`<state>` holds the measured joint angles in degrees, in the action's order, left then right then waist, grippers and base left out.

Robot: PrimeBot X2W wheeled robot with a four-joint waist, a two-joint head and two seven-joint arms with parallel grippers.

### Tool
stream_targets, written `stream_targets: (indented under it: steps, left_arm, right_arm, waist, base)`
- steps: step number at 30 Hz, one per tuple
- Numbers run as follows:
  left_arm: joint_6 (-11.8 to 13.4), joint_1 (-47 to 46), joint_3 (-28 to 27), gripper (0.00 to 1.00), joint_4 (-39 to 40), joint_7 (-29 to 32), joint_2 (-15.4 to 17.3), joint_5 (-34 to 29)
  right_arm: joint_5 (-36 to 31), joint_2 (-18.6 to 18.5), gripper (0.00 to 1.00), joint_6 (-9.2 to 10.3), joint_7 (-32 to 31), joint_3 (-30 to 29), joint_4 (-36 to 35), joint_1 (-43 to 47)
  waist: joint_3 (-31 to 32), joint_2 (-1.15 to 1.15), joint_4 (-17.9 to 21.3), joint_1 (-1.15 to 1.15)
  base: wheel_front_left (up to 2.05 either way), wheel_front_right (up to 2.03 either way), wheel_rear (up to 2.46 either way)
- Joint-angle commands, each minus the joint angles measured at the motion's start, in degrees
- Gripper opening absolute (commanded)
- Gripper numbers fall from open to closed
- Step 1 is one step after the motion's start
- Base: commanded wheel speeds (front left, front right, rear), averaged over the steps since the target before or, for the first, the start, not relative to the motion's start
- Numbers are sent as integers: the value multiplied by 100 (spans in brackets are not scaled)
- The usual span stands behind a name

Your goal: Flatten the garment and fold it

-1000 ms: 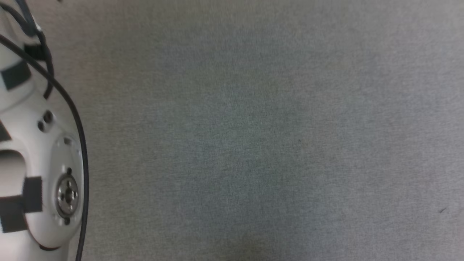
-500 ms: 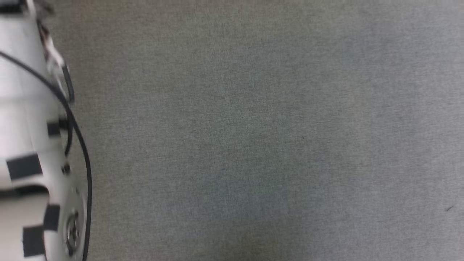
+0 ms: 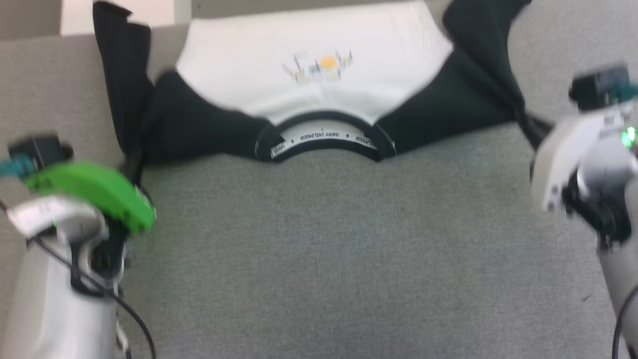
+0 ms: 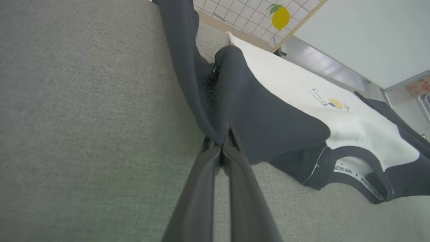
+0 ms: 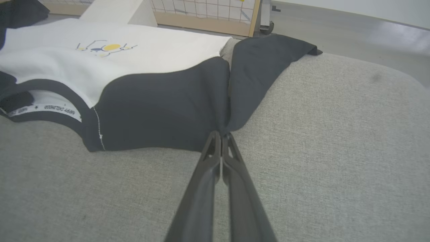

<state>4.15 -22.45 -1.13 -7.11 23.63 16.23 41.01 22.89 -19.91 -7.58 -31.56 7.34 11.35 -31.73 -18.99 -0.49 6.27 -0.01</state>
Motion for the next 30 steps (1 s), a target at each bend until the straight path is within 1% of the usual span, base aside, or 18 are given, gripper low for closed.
stream_targets:
  steps: [1, 4, 9, 14, 20, 23, 27, 30]
  left_arm:
    - [79, 345, -37, 0, 176, 58, 25, 26]
    - [242, 1170, -88, 0, 691, 242, 47, 52]
    - [473, 2271, -125, 0, 1400, 516, -19, 154]
    - [663, 3158, -64, 0, 1815, 759, -98, 201]
    - [821, 3831, 46, 0, 1862, 839, -237, 191]
    - [843, 4040, 92, 0, 1779, 830, -278, 179]
    - [882, 4197, 159, 0, 1620, 819, -266, 87]
    - [930, 4243, 195, 0, 1537, 789, -273, 17]
  right_arm:
    - [-11, 11, 0, 9, -71, -129, -160, 307]
    - [-133, 116, 0, 9, -294, -457, -648, 1084]
    - [-273, 453, 0, 9, -667, -939, -1388, 2147]
    - [-506, 806, 0, 9, -978, -1279, -1845, 2936]
    - [-811, 1262, 0, 9, -1287, -1723, -2085, 3754]
    - [-929, 1457, 0, 9, -1436, -1982, -2171, 4119]
    - [-1059, 1615, 0, 9, -1481, -2237, -2176, 4413]
    - [-1068, 1670, 0, 9, -1456, -2300, -2113, 4503]
  waist:
    - [549, 48, -105, 1]
    - [767, 48, -140, 1]
    - [994, 48, -189, 1]
    - [1098, 48, -229, 1]
    - [1212, 48, -331, 1]
    - [1254, 48, -383, 1]
    - [1279, 48, -413, 1]
    - [1283, 48, -410, 1]
  base:
    - [0, 0, 0]
    - [0, 0, 0]
    - [0, 0, 0]
    - [0, 0, 0]
    - [0, 0, 0]
    - [0, 0, 0]
    - [0, 0, 0]
    - [0, 0, 0]
